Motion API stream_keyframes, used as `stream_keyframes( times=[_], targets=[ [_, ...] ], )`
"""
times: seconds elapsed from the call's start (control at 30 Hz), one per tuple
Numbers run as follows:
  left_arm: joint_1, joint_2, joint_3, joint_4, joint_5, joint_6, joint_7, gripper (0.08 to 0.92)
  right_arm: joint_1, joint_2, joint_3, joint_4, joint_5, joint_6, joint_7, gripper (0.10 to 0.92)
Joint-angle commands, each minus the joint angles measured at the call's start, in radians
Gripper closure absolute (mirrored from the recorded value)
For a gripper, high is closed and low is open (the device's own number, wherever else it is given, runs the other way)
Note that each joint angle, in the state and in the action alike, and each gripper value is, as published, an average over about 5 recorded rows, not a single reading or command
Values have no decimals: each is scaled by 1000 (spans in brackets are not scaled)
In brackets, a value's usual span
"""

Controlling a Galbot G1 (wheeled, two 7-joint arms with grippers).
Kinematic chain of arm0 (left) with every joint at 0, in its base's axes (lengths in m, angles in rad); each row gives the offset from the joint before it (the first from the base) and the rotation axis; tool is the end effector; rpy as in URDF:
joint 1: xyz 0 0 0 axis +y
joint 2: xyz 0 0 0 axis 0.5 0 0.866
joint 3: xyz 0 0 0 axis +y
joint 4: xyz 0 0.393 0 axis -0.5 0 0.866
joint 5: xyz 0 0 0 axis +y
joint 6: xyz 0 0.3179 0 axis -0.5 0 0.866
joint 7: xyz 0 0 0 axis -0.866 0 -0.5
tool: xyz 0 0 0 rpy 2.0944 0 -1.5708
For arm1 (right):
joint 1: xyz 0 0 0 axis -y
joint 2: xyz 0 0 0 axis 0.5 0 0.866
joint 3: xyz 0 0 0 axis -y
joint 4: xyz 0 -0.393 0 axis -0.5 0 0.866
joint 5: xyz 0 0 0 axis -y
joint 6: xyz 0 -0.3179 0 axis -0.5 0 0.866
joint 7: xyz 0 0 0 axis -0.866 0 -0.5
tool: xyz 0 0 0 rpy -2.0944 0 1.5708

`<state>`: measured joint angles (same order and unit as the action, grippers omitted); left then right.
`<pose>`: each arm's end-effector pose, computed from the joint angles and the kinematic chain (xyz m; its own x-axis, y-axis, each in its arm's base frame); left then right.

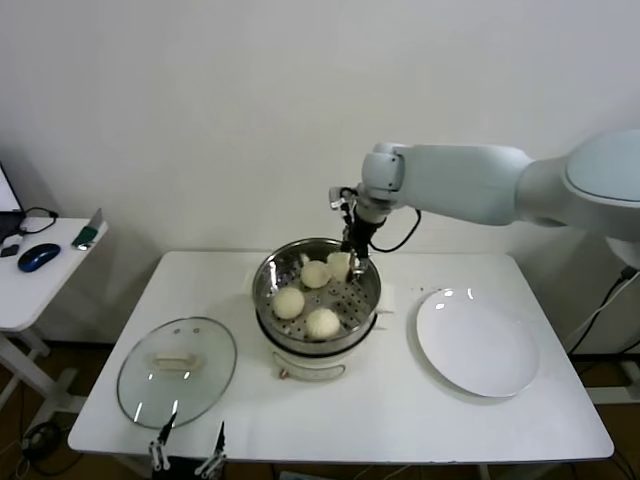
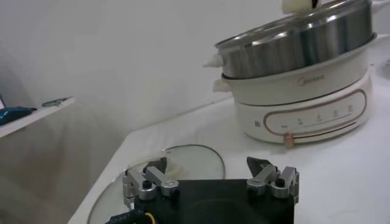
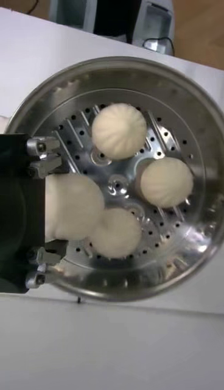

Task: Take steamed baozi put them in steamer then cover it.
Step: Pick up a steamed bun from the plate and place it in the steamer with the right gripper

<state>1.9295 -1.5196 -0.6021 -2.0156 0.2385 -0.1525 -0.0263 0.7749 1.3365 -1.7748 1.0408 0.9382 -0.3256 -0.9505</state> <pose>-0.0149 0.0356 -0.3828 -0.9606 -0.0256 0.2767 0.0644 0.9482 0.3111 0.6131 0.0707 -0.0309 -0.0914 -0.1824 0.9790 -0.9853 -0.1258 -0.1155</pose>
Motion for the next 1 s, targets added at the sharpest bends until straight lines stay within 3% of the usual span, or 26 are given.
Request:
stream_keyframes(
  times=[0.03,0.47,0.73,1.0],
  targets=[
    [0,-4,5,6,0,-2,-1,177,-62,40,-32,-4,-46,-10,16,338],
    [5,-10,2,3,4,-6,-2,177,-98,36,-24,-34,-89,-19,26,324],
    [7,-9,1,2,6,-6,-3,177,-82,22,2,-23,-80,-34,19,210],
    [3,-10,5,-1,19,-5,-3,177,-5,-35,46,-8,2,-25,-19,202]
  ],
)
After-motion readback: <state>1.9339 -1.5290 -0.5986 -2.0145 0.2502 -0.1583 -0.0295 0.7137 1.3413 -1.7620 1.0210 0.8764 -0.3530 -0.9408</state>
